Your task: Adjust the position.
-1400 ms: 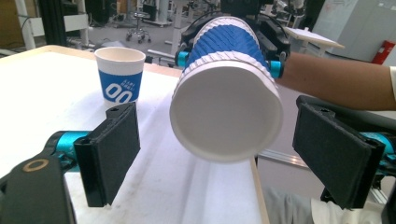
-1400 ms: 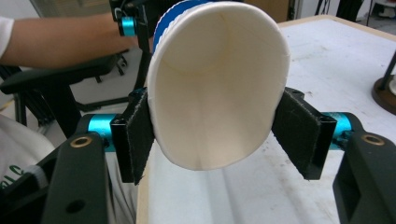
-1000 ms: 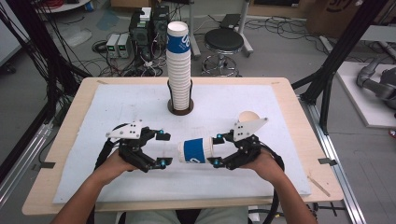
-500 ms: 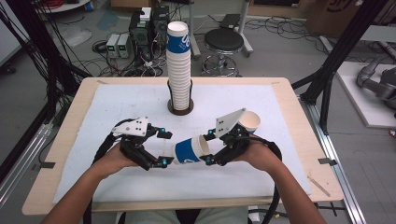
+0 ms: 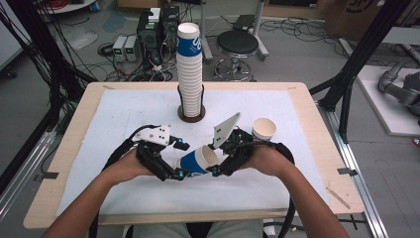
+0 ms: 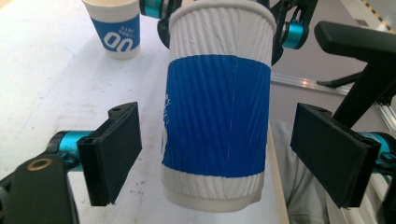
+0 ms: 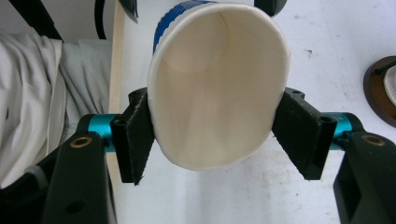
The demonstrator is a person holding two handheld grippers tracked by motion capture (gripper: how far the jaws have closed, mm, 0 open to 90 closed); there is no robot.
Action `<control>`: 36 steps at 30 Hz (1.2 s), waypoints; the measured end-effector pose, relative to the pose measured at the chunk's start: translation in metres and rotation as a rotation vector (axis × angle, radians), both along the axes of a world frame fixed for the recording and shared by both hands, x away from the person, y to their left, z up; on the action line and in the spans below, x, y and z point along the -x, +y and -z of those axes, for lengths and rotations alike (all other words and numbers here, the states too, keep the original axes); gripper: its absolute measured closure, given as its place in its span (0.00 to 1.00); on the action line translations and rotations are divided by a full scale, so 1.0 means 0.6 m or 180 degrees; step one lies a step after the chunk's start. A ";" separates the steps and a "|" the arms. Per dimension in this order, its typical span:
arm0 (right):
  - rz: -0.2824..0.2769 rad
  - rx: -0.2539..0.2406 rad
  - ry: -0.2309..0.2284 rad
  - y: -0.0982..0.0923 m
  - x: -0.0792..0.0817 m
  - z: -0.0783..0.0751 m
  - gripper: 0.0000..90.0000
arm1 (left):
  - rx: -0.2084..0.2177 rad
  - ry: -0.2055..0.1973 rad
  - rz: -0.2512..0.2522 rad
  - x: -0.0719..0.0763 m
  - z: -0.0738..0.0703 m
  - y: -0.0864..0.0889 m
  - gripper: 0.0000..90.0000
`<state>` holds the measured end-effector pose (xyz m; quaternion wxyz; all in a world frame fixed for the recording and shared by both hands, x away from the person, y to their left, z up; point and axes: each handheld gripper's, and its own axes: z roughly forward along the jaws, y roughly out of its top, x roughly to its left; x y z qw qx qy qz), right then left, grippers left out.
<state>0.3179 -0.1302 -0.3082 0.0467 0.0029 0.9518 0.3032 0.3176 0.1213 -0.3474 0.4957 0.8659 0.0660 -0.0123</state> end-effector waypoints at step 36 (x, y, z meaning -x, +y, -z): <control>-0.0119 0.0468 -0.0068 0.032 0.011 0.004 0.32 | -0.0443 0.0015 0.0242 -0.005 0.024 -0.052 0.33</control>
